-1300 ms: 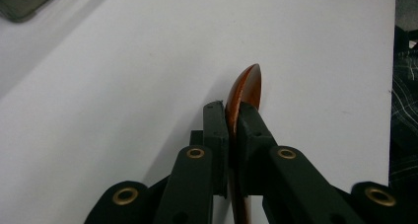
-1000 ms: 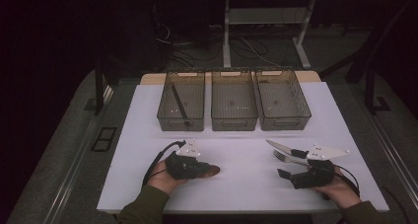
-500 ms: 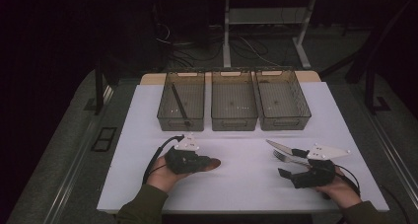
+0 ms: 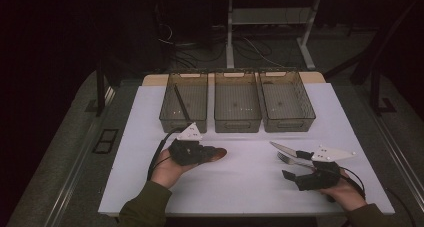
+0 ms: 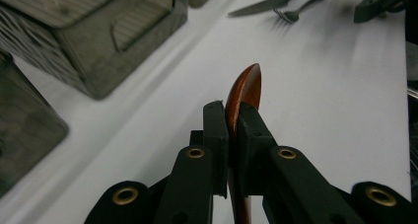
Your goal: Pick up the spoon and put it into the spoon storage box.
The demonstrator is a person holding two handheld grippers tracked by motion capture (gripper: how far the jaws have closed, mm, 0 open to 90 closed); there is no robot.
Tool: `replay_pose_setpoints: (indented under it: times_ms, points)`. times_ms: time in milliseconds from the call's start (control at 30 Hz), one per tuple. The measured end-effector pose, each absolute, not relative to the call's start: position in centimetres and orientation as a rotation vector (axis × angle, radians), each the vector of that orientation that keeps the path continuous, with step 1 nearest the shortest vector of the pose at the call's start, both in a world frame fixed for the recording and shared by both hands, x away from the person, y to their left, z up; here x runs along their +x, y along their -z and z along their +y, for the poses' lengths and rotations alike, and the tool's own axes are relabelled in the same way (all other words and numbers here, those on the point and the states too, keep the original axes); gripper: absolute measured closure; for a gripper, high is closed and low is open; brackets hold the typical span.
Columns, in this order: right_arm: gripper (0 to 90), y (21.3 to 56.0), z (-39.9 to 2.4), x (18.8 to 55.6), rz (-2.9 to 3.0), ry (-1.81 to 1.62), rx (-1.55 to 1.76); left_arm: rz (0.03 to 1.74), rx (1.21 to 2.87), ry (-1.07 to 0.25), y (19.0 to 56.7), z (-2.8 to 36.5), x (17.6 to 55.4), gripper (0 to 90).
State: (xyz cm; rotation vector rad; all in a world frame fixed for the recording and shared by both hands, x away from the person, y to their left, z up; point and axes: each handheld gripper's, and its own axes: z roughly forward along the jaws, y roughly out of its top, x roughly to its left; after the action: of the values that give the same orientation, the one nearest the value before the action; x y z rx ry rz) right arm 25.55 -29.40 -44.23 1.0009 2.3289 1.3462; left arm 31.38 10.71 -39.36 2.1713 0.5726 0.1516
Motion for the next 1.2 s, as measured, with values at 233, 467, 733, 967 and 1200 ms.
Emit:
replay_pose_setpoints:
  times_ms: [233,467,733,967,1200]
  points:
    - [10.6,44.2,-29.5,25.6,2.325,-1.349,1.005,0.573,2.143,-0.18,38.4,10.3,32.6,83.4]
    - [10.6,44.2,-29.5,25.6,2.322,-1.353,1.009,0.578,2.119,-0.212,37.5,9.5,33.8,83.4]
    - [10.6,44.2,-29.6,25.6,2.315,-1.357,1.017,0.56,2.1,-0.251,36.0,8.1,35.5,83.4]
    - [10.6,44.2,-29.6,25.6,2.312,-1.359,1.011,0.563,2.074,-0.272,34.9,7.2,37.2,83.4]
    - [10.6,44.1,-29.7,25.6,2.31,-1.36,1.01,0.582,2.039,-0.287,34.3,6.5,38.9,83.4]
